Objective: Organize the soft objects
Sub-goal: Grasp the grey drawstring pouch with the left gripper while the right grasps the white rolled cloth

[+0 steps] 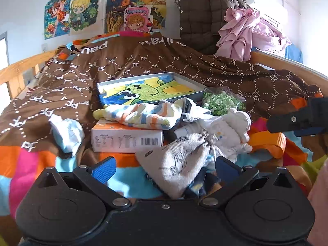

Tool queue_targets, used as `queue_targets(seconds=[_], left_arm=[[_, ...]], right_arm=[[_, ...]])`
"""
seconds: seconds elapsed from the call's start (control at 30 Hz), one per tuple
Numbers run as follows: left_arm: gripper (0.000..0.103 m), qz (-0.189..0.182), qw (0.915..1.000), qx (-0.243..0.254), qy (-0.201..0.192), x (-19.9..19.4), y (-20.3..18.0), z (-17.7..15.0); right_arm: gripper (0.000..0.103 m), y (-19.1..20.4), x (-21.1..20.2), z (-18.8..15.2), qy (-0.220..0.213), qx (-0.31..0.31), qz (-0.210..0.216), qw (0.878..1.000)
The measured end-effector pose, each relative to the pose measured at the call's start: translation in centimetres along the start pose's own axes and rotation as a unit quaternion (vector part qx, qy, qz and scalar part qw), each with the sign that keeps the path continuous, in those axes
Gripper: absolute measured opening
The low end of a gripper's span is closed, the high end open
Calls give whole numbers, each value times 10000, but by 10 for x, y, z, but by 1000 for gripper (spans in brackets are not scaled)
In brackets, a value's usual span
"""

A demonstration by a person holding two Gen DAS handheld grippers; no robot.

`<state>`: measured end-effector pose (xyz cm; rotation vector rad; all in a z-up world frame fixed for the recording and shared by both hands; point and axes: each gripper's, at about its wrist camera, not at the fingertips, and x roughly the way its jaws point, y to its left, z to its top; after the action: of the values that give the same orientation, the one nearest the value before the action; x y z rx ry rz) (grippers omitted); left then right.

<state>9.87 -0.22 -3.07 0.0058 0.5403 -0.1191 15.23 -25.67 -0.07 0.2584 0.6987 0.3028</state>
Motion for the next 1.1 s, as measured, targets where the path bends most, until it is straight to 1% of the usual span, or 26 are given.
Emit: queue_targets(seconds=[0.07, 0.13, 0.23, 0.37, 0.47, 0.53, 0.63, 0.7, 0.77, 0.83, 0.87, 0.9, 0.93, 1.0, 1.03, 1.1], left_arm=[[102, -76, 10000, -11, -3, 10, 1, 3], [102, -109, 9999, -10, -1, 21, 0, 5], [102, -110, 9998, -154, 87, 39, 2, 5], [102, 12, 9983, -514, 279, 59, 12, 1], [102, 130, 9954, -824, 468, 72, 21, -4], [101, 72, 9934, -1018, 516, 77, 27, -6], [98, -23, 9920, -1151, 522, 83, 30, -5], [96, -89, 9923, -1128, 510, 87, 28, -3], [92, -159, 9929, -1059, 514, 92, 24, -1], [89, -173, 9936, -989, 515, 95, 21, 2], [87, -135, 9940, -956, 515, 96, 19, 3], [83, -103, 9944, -925, 510, 96, 17, 3], [81, -62, 9949, -873, 493, 96, 15, 3], [75, -11, 9958, -781, 487, 96, 12, 4], [73, -3, 9960, -758, 466, 94, 11, 4], [65, 7, 9964, -730, 425, 92, 9, 5]], right_arm=[[103, -3, 13, 8, 123, -98, 75, 9998], [103, -3, 24, 13, 42, -331, 108, 9994], [103, -2, 40, 19, -94, -711, -66, 9974], [103, -14, 64, 18, -1, -546, 51, 9985], [103, -22, 78, 19, 166, -403, 14, 9990], [103, -26, 82, 19, 147, -350, 120, 9992], [101, -25, 87, 19, 20, -512, 82, 9987], [95, -22, 91, 19, 9, -623, 51, 9980], [91, -21, 96, 20, 60, -672, 65, 9977], [84, -22, 98, 19, 94, -657, 100, 9977], [78, -23, 98, 20, 82, -615, 101, 9980], [73, -24, 96, 20, 37, -554, 88, 9984], [70, -26, 94, 21, -23, -486, 88, 9988], [58, -31, 91, 23, -130, -366, 82, 9992], [55, -33, 90, 24, -172, -321, 64, 9993], [39, -36, 89, 26, -204, -236, 26, 9995]])
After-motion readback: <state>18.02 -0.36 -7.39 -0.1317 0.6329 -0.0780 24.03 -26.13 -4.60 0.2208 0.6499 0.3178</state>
